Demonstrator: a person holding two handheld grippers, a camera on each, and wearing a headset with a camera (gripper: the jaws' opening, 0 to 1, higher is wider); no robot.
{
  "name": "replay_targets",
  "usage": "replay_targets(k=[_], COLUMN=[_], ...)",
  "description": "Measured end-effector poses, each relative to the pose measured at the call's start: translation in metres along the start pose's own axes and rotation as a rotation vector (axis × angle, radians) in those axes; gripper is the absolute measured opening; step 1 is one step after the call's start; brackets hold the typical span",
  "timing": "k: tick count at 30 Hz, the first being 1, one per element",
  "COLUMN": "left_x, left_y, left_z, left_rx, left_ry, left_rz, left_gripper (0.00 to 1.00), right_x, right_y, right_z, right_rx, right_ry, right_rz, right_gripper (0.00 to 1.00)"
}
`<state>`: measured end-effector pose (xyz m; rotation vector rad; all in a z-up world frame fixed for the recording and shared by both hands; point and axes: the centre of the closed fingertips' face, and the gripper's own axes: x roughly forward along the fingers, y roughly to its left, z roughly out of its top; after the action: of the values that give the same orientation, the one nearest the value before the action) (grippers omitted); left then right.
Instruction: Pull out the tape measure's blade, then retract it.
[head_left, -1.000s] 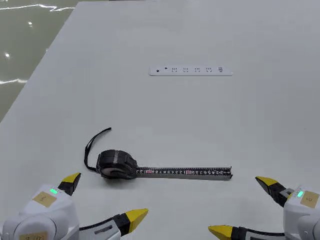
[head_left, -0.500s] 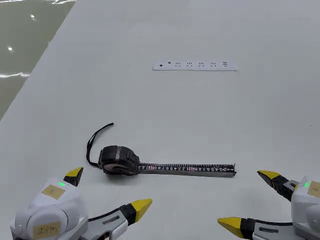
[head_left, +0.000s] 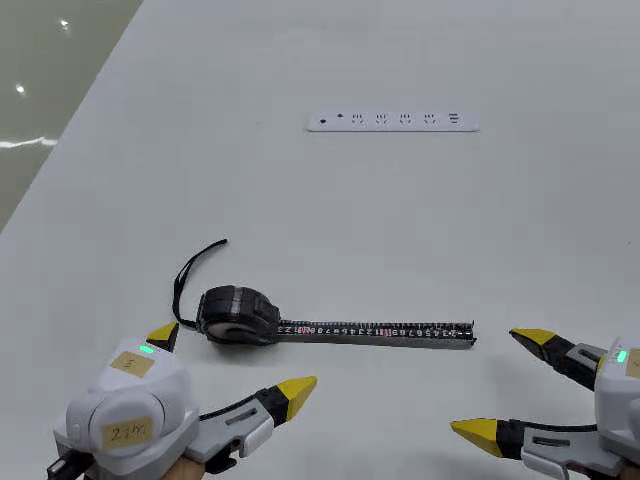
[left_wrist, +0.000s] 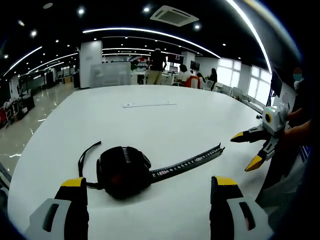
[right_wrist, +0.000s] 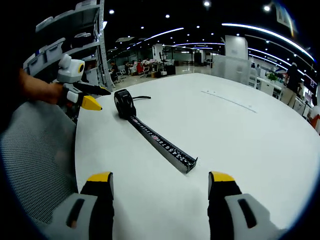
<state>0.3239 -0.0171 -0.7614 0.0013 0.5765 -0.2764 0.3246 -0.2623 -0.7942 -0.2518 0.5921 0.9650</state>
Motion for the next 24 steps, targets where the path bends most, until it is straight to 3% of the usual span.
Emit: replay_targets(k=[6, 15, 24], left_x=[0.006, 0.018, 0.029], left_y=[0.004, 0.014, 0.019], left_z=[-0.001, -0.003, -0.005], left_rx=[-0.029, -0.044, -0.067], left_ry=[-0.001, 0.013, 0.029], left_rz=[0.023, 0.074, 0.104], left_gripper=[1.00, 1.00, 0.99], right_x=[0.004, 0.015, 0.020], right_y=[-0.006, -0.016, -0.026], right_z=[0.000, -0.004, -0.005], right_rx=[-0.034, -0.095, -0.156], right_ry=[-0.015, 0.003, 0.020], right_rz=[0.016, 0.060, 0.107], right_gripper=[0.74, 0.69, 0.57])
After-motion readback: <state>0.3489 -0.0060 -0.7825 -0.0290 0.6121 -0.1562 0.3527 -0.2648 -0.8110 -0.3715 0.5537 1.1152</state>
